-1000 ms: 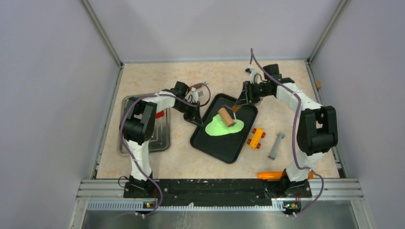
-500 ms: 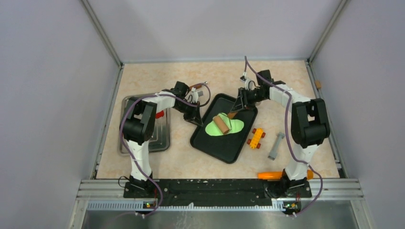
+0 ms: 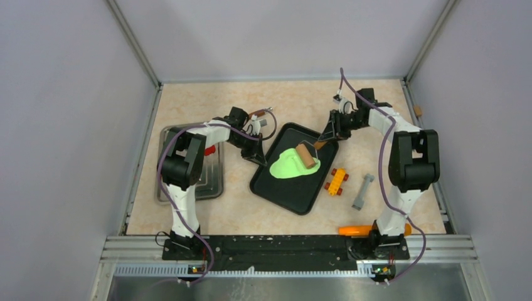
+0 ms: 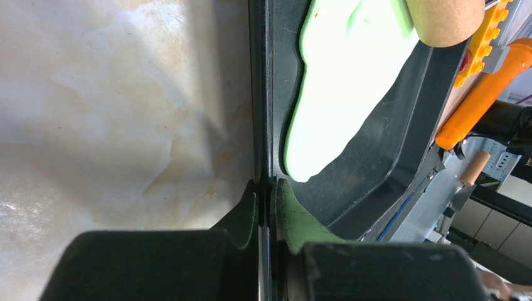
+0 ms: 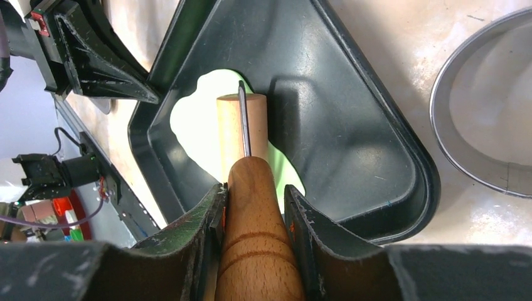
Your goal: Roll out the dumpling wrappers from the dough
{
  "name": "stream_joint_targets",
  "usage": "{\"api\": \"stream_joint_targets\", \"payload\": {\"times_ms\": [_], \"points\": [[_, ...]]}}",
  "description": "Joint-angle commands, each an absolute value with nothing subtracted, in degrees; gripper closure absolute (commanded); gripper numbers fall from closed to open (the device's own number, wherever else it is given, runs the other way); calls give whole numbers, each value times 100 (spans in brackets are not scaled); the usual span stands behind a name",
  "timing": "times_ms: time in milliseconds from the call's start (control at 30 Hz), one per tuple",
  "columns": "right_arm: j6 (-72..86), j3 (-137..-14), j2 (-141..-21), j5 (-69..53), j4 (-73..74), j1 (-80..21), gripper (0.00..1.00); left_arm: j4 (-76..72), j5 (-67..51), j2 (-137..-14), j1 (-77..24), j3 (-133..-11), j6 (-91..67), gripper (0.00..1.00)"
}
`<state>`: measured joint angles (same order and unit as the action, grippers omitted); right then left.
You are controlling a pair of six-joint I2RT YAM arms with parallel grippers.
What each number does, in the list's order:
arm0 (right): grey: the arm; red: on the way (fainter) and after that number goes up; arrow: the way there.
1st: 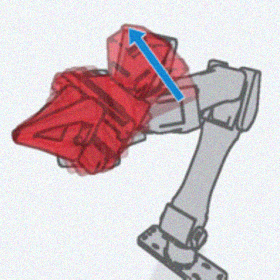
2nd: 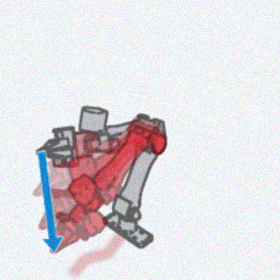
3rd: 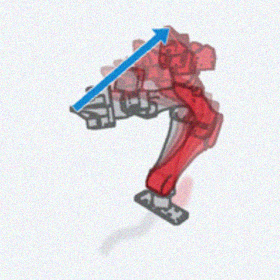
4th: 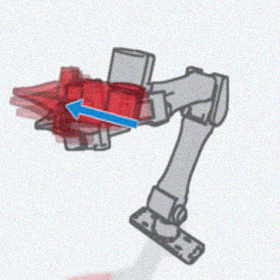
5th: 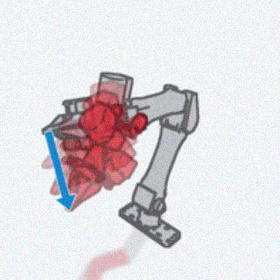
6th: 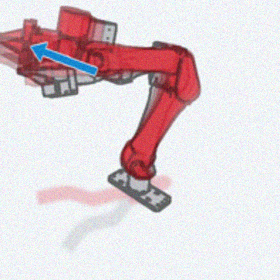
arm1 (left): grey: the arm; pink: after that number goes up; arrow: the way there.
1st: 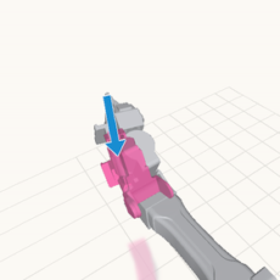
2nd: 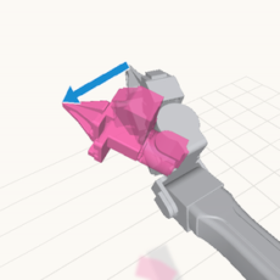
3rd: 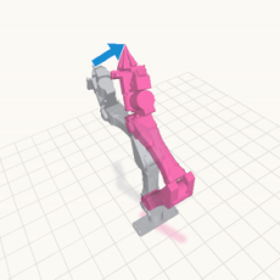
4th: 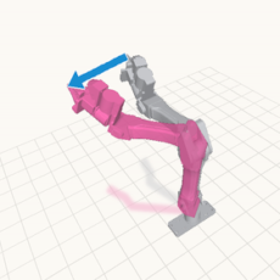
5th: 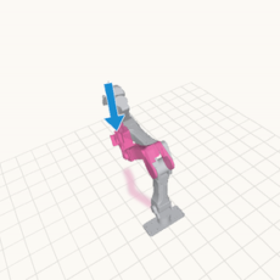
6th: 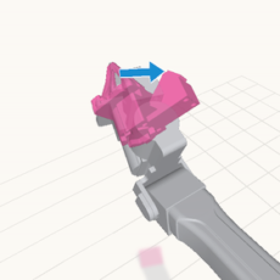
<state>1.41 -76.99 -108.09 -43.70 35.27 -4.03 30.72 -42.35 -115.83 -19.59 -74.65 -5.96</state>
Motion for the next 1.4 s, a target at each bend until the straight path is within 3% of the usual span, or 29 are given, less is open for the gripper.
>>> {"api": "stream_joint_targets", "payload": {"times_ms": [0,167,300,667,967,1233,1367], "points": [[-519,-8077,-10478,-3461,3343,-504,100,3077,-4285,-11577,-1927,-7514,-528,100],[555,-8326,-9908,-4883,2815,-869,100,3076,-4328,-11616,-1934,-7506,-527,100],[1125,-8013,-9983,-5176,2389,-1207,100,3114,-4351,-11691,-1935,-7580,-528,100],[459,-7872,-10893,-3676,2775,-1330,100,3140,-4282,-11538,-1934,-7494,-478,100],[-542,-7651,-11134,-2292,3198,-767,100,3099,-4129,-11383,-1933,-7357,-477,100],[-595,-7788,-10991,-2346,3278,-621,100,3094,-4171,-11447,-1934,-7395,-497,100],[-459,-8409,-10639,-3749,3415,-716,100,3096,-4160,-11448,-1933,-7386,-495,100]]}}
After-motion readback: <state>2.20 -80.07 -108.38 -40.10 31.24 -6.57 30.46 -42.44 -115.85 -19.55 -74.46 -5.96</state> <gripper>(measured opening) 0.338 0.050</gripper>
